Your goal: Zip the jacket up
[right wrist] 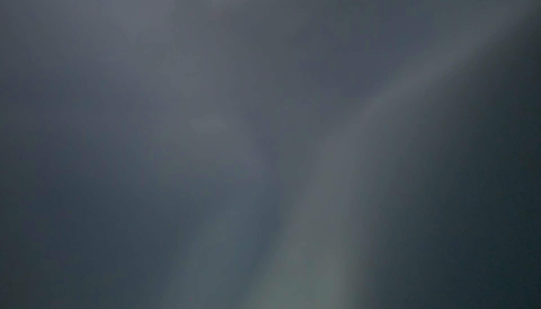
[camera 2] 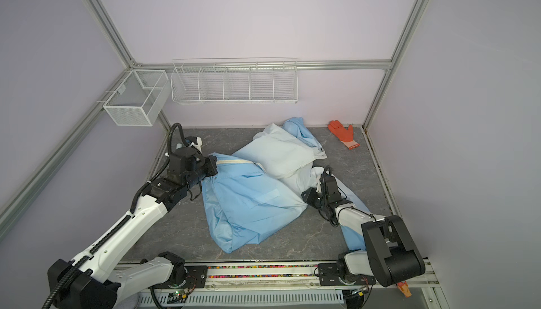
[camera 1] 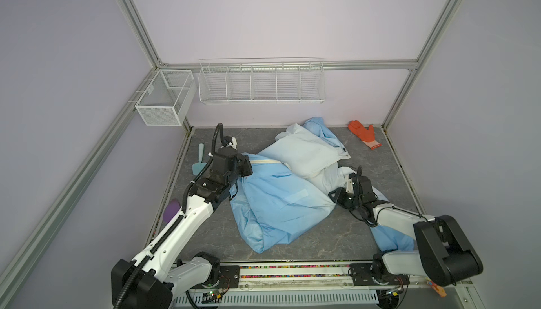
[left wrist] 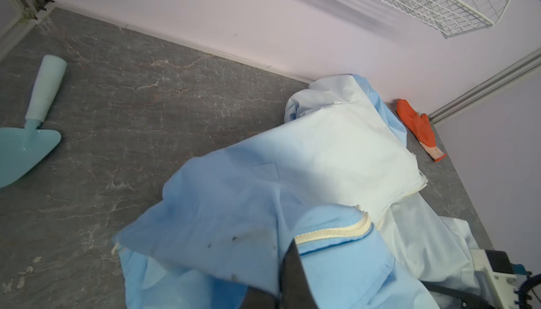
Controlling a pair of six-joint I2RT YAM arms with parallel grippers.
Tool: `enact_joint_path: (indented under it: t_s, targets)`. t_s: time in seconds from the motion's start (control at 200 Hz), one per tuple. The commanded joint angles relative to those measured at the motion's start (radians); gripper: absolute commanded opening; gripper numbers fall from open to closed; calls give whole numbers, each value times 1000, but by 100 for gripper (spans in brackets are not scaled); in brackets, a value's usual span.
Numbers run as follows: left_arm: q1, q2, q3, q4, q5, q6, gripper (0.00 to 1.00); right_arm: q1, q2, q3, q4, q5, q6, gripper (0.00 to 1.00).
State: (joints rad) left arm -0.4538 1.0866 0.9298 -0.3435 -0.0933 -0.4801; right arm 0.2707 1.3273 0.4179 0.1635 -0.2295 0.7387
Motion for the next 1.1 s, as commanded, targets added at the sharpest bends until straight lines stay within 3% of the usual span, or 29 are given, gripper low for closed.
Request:
enact_joint_path:
  t_s: [0.0,0.115,0.235,0.325,0.49,0.6,0.685,0.905,1.095]
  targets:
    - [5,-105,-108,-2,95,-115,0,10,-144,2,-108,48,-32,58]
    - [4,-221,-233,-16,179,-253,9,25,-339,38,-325,170,-74,67]
    - [1,-326,-359,-35,208,-375,4,51,-512,64,-421,231,-87,74]
    - [1,-394,-420,-73,202,-414,2,97,-533,99,-412,206,-100,77]
    - [2,-435,-501,-61,214,-472,10,254,-267,288,-376,101,-175,74]
    - [2,-437,-540,-11,216,-493,24,353,-22,433,-339,10,-204,71]
    - [3,-442,-580,63,229,-519,38,409,123,533,-329,4,-209,70]
    - [2,-433,-790,439,254,-655,70,432,352,635,-319,44,-191,65]
    - [-3,-296,-795,574,294,-621,73,415,423,676,-327,36,-181,70]
